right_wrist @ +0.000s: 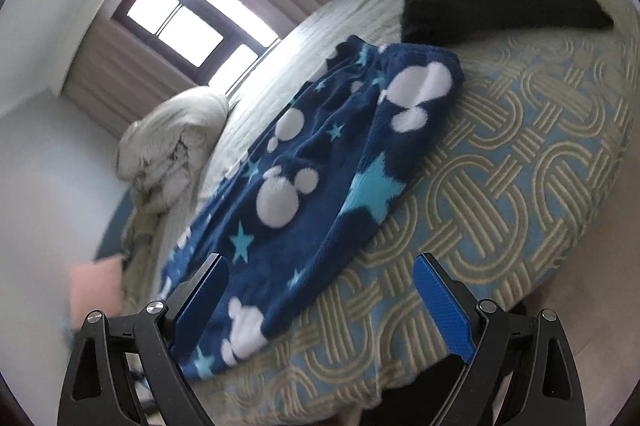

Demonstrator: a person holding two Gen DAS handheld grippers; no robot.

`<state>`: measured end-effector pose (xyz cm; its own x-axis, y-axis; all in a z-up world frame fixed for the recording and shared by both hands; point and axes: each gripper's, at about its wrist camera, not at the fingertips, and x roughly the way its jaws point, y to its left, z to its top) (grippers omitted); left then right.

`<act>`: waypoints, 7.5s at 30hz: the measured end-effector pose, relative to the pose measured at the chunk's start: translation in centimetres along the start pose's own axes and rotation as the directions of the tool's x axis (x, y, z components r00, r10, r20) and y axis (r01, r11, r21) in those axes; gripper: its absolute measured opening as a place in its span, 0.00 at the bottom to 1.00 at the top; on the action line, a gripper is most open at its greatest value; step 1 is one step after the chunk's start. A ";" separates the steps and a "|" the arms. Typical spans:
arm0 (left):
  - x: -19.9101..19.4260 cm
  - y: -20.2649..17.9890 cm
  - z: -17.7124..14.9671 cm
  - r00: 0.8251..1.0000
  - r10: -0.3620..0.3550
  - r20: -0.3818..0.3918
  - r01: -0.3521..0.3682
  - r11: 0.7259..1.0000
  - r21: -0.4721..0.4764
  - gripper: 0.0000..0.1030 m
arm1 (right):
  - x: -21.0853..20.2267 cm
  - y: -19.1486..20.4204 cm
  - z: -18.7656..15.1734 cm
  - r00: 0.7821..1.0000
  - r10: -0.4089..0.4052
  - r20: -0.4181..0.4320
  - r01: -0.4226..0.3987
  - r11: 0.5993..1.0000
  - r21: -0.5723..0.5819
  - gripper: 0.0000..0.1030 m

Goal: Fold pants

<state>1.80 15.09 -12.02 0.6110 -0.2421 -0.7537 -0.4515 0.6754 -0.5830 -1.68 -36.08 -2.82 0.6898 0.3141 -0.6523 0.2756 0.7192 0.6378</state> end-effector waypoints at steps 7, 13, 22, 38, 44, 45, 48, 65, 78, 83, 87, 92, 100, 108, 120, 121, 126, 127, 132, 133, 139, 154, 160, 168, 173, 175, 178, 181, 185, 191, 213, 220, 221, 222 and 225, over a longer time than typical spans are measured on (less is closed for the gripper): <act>0.3 1.3 1.6 1.000 -0.010 0.025 0.012 0.997 -0.071 0.63 | 2.5 -2.4 4.9 1.000 -0.005 0.009 0.004 0.992 0.123 0.87; 0.6 1.8 2.3 0.999 0.006 0.033 -0.003 0.996 -0.092 0.46 | 6.0 -4.9 8.6 0.998 -0.058 -0.028 0.063 0.975 0.213 0.69; 0.7 3.0 3.4 0.999 -0.025 0.041 0.030 0.991 -0.128 0.15 | 7.8 -7.6 9.2 0.999 -0.008 -0.036 0.019 0.957 0.290 0.12; -0.3 -1.8 11.0 0.985 -0.137 0.103 0.142 0.989 -0.043 0.15 | 7.4 -2.9 13.4 0.989 0.147 0.030 -0.149 0.944 0.293 0.09; 0.9 -4.5 15.3 0.983 -0.148 0.108 0.150 0.989 -0.002 0.15 | 9.4 -0.2 16.7 0.977 0.208 0.040 -0.210 0.930 0.302 0.09; 1.2 -4.9 16.1 0.983 -0.151 0.106 0.152 0.988 0.001 0.15 | 9.9 0.2 17.3 0.976 0.214 0.039 -0.216 0.928 0.303 0.09; 2.3 -5.9 18.7 0.986 -0.139 0.093 0.139 0.990 0.009 0.15 | 11.3 1.3 19.2 0.973 0.226 0.040 -0.227 0.927 0.299 0.09; 13.1 -6.2 30.8 0.995 -0.071 -0.073 0.065 0.995 -0.081 0.15 | 23.3 2.2 26.0 0.977 0.211 -0.031 -0.180 0.892 0.416 0.09; 10.9 -4.9 37.6 0.983 0.124 0.137 -0.138 0.986 0.096 0.55 | 27.8 -1.0 27.5 0.993 0.112 -0.040 -0.075 0.853 0.516 0.32; 5.5 -2.2 37.5 0.961 0.115 0.250 -0.154 0.978 0.141 0.55 | 23.4 1.6 27.9 0.999 -0.005 0.053 -0.016 0.921 0.388 0.61; 3.3 -0.5 36.0 0.952 0.117 0.283 -0.175 0.967 0.188 0.55 | 21.1 5.1 26.3 0.999 -0.003 0.051 -0.013 0.952 0.307 0.61; 2.8 0.2 33.6 0.948 0.133 0.288 -0.222 0.926 0.305 0.47 | 21.2 11.7 23.0 1.000 0.022 -0.018 -0.019 0.985 0.170 0.61; 3.2 2.5 28.6 0.976 0.048 0.211 -0.126 0.919 0.374 0.46 | 22.9 21.0 13.1 0.986 0.041 -0.161 -0.053 0.996 -0.068 0.61; 6.5 7.4 29.7 0.984 0.046 0.171 -0.075 0.983 0.169 0.47 | 31.3 30.3 -1.1 0.898 0.097 -0.429 -0.218 0.945 -0.244 0.61; 8.2 9.5 31.4 0.975 -0.160 0.154 0.147 0.985 0.089 0.46 | 41.1 39.5 -15.6 0.814 0.086 -0.574 -0.360 0.850 -0.384 0.61; 8.3 9.5 31.6 0.973 -0.177 0.145 0.166 0.982 0.088 0.46 | 41.7 39.4 -16.2 0.814 0.076 -0.576 -0.352 0.853 -0.386 0.61; 9.3 8.7 32.8 0.963 -0.252 0.098 0.243 0.965 0.095 0.46 | 42.2 38.1 -17.2 0.835 0.097 -0.541 -0.364 0.835 -0.413 0.60; 9.6 8.7 33.0 0.959 -0.269 0.091 0.262 0.962 0.082 0.46 | 42.1 38.1 -17.5 0.839 0.098 -0.535 -0.369 0.825 -0.428 0.60; 10.4 8.9 33.5 0.945 -0.317 0.083 0.313 0.948 0.063 0.31 | 41.3 38.2 -19.0 0.866 0.109 -0.488 -0.386 0.766 -0.514 0.60; 10.4 9.0 33.5 0.939 -0.333 0.085 0.330 0.943 0.055 0.30 | 41.3 38.1 -18.9 0.864 0.114 -0.491 -0.389 0.769 -0.507 0.60; 9.6 8.6 32.9 0.920 -0.383 0.084 0.373 0.921 0.108 0.24 | 41.0 37.9 -18.3 0.855 0.105 -0.508 -0.382 0.790 -0.480 0.60; 8.9 7.2 33.1 0.897 -0.432 0.093 0.409 0.891 0.195 0.23 | 44.3 51.0 -15.4 0.779 -0.067 -0.624 -0.293 0.840 -0.456 0.80; 8.8 7.9 32.8 0.894 -0.441 0.086 0.422 0.890 0.175 0.23 | 49.5 55.1 -19.0 0.681 -0.358 -0.638 -0.201 0.747 -0.634 0.80; 8.3 8.0 32.3 0.875 -0.477 0.083 0.457 0.870 0.186 0.23 | 53.0 56.8 -23.8 0.633 -0.596 -0.494 -0.145 0.535 -0.832 0.80; 8.3 7.7 32.0 0.872 -0.486 0.065 0.466 0.863 0.197 0.23 | 53.5 55.3 -24.0 0.645 -0.630 -0.432 -0.087 0.502 -0.861 0.30; 8.1 7.6 31.9 0.868 -0.492 0.067 0.470 0.858 0.205 0.28 | 53.1 54.8 -23.3 0.657 -0.609 -0.444 -0.083 0.527 -0.846 0.23; 7.7 7.5 31.7 0.864 -0.497 0.076 0.474 0.856 0.207 0.61 | 51.9 54.4 -21.8 0.676 -0.572 -0.464 -0.087 0.564 -0.821 0.20; 7.2 7.3 31.6 0.851 -0.519 0.080 0.496 0.844 0.207 0.72 | 50.4 54.9 -20.2 0.711 -0.544 -0.446 -0.080 0.567 -0.820 0.18; 6.7 6.5 31.3 0.834 -0.548 0.073 0.519 0.821 0.238 0.81 | 47.8 55.7 -17.2 0.741 -0.487 -0.462 -0.085 0.614 -0.784 0.17; 6.4 2.9 29.2 0.853 -0.522 0.026 0.481 0.804 0.351 0.95 | 44.6 56.5 -12.5 0.772 -0.358 -0.525 -0.112 0.736 -0.667 0.17; 13.1 -6.5 21.7 0.973 -0.080 0.215 0.040 0.982 0.185 0.94 | 36.4 48.4 4.1 0.833 -0.018 -0.554 -0.201 0.921 -0.333 0.16; 13.5 -7.7 21.3 0.978 -0.097 0.184 0.041 0.957 0.287 0.95 | 35.2 43.0 7.9 0.846 0.010 -0.533 -0.187 0.942 -0.279 0.14; 13.5 -8.1 21.2 0.978 -0.088 0.189 0.028 0.953 0.303 0.95 | 34.9 42.2 8.5 0.847 0.017 -0.531 -0.186 0.946 -0.266 0.14; 13.3 -8.3 21.0 0.976 -0.084 0.199 0.017 0.949 0.315 0.95 | 34.6 41.6 9.0 0.850 0.026 -0.526 -0.186 0.949 -0.253 0.14; 13.3 -9.1 20.8 0.975 -0.072 0.212 -0.007 0.936 0.352 0.97 | 33.5 40.0 10.3 0.852 0.066 -0.520 -0.207 0.954 -0.218 0.14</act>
<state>27.52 20.19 -10.46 0.7658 -0.1375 -0.6282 -0.1981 0.8789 -0.4339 39.37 -3.14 5.03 0.2578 0.6371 -0.7264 -0.0261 0.7562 0.6539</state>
